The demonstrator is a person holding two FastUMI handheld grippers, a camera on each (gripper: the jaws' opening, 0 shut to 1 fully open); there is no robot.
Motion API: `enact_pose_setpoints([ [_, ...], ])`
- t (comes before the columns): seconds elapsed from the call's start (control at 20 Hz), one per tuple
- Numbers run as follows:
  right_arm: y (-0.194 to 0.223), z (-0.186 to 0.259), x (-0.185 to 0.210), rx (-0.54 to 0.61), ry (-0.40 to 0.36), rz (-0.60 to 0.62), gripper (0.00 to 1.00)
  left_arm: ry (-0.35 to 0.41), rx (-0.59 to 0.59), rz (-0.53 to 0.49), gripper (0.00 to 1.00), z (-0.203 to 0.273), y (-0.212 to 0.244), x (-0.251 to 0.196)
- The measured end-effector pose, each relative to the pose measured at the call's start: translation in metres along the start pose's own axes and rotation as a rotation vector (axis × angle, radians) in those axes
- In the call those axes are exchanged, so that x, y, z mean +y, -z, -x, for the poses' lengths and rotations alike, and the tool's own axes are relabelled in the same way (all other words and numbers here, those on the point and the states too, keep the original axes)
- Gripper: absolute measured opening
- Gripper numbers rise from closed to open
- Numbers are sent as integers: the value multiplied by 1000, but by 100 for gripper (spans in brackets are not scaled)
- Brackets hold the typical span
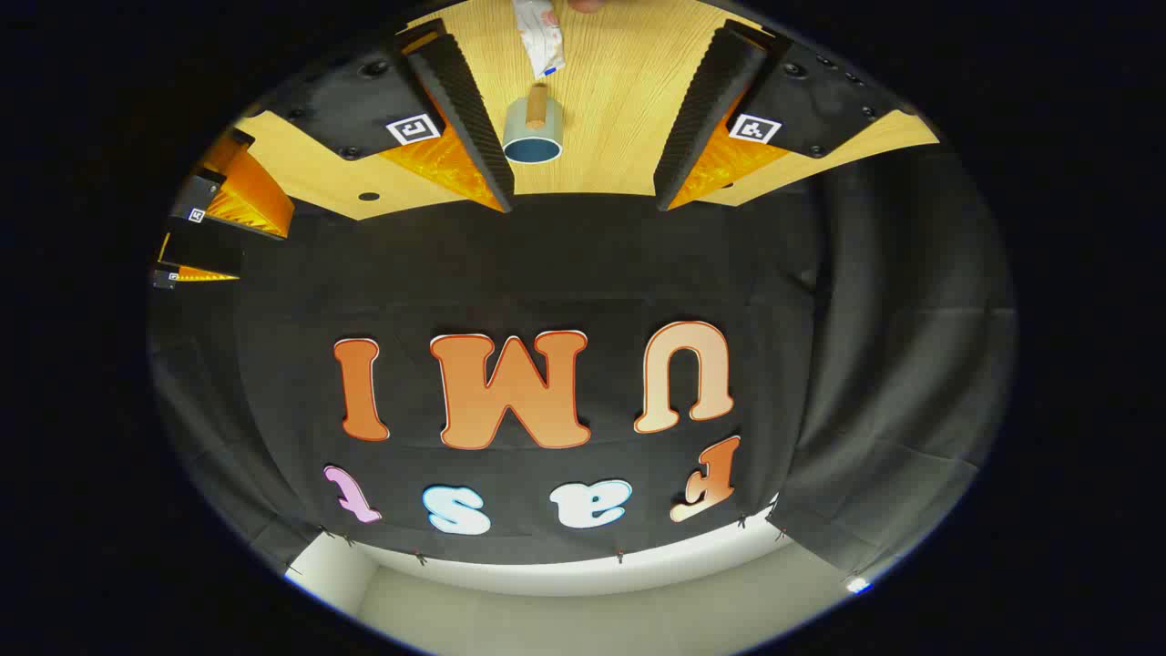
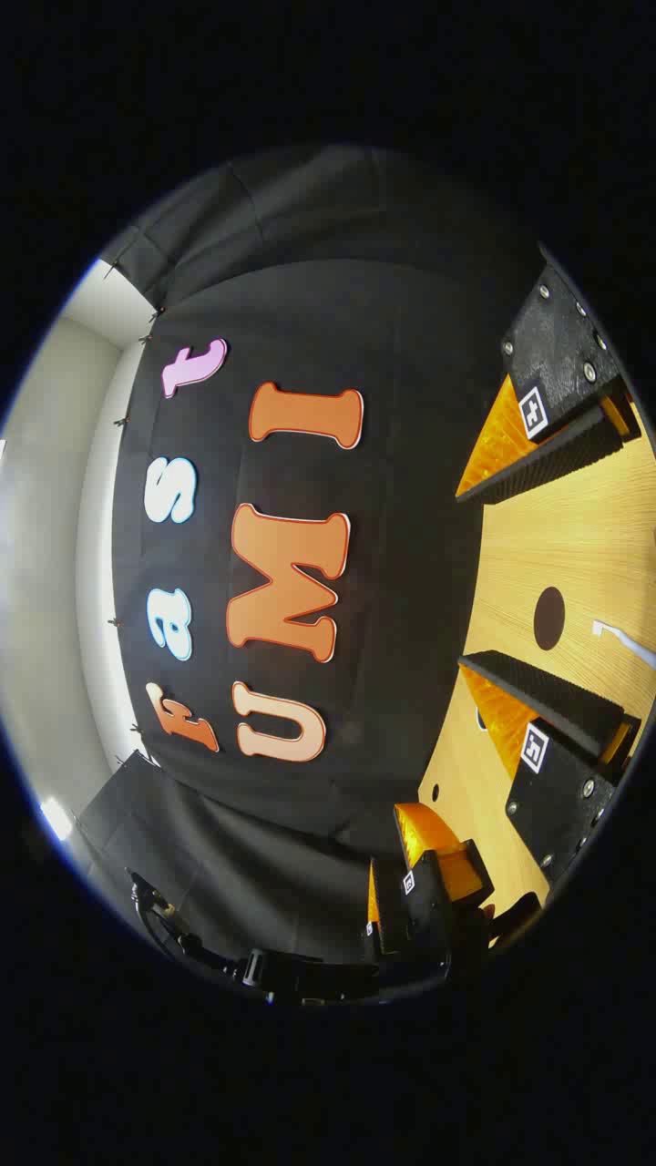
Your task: Put the toothbrush and toothpaste on the desktop into the cup, then pick up the cup and place it on the coaster on the desktop.
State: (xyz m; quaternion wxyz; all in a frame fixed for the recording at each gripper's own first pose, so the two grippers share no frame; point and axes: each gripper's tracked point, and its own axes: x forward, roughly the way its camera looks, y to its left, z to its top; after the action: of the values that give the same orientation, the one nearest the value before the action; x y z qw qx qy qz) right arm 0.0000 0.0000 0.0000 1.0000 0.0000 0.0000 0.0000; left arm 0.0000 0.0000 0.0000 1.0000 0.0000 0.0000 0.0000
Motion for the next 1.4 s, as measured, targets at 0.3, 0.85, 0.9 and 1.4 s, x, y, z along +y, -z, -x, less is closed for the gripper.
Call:
enact_pose_setpoints([
  [0.3, 4, -3, -15, 33, 43, -21, 99, -6, -7, -19, 97, -1, -5, 2],
  [0.85, 19, -10, -16, 156, 20, -52, 97, 38, 96, -25, 99, -10, 12, -12],
  [0.9, 23, -11, -17, 178, 18, -36, 97, 41, 117, -32, 99, -12, 15, -12],
  [1.4, 77, -9, 5, 401, -59, -20, 97, 120, 435, 47, 100, -23, 99, -20],
])
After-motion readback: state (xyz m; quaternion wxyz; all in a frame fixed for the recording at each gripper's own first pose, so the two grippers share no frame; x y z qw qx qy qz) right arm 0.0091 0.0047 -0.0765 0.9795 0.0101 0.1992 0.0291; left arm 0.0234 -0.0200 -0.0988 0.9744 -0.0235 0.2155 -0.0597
